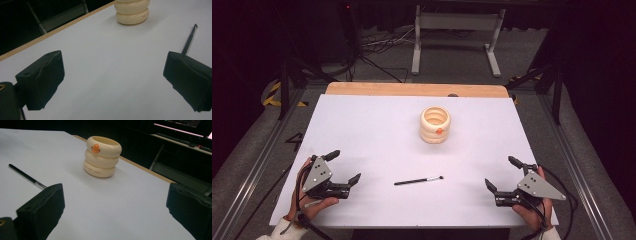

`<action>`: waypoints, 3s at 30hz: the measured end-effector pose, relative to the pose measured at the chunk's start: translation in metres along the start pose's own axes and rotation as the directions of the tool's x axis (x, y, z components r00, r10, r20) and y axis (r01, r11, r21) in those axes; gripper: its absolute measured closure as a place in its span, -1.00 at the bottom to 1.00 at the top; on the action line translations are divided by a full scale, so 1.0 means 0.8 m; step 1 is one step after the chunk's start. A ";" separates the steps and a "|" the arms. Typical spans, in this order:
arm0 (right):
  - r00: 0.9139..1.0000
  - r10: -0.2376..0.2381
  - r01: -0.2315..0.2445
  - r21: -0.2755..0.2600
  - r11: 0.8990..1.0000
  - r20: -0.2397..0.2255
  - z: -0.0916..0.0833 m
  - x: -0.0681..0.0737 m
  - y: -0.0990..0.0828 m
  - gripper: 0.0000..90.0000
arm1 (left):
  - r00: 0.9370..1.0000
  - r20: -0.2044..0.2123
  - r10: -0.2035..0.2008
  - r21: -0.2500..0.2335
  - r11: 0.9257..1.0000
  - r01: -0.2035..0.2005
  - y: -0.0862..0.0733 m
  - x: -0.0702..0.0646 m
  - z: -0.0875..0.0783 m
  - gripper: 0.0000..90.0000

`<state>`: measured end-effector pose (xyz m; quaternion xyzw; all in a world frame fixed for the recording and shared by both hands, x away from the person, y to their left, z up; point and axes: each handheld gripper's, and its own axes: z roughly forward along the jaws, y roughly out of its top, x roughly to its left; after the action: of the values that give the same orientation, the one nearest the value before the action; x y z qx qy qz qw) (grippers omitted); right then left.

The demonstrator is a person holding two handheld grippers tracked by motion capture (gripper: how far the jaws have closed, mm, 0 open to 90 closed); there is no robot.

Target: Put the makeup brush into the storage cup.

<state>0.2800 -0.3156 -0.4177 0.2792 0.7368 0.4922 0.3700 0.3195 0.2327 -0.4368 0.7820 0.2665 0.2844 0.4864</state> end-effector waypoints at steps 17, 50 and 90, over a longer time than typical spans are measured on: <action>1.000 -0.003 0.003 0.029 1.000 -0.007 0.006 -0.001 -0.001 -0.95 | 0.999 0.038 0.033 0.048 0.998 -0.035 0.012 -0.007 0.007 -0.87; 1.000 0.005 -0.004 0.053 0.999 -0.025 0.009 -0.002 -0.004 -0.95 | 0.955 0.235 0.182 0.280 0.928 -0.246 0.097 -0.052 0.101 -0.74; 0.998 0.017 -0.012 0.085 0.996 -0.054 0.012 -0.004 -0.008 -0.93 | 0.840 0.447 0.306 0.496 0.697 -0.518 0.158 -0.112 0.185 -0.77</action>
<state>0.2895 -0.3156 -0.4247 0.2863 0.7648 0.4708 0.3338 0.3790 0.0318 -0.3919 0.9702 0.0719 0.1529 0.1737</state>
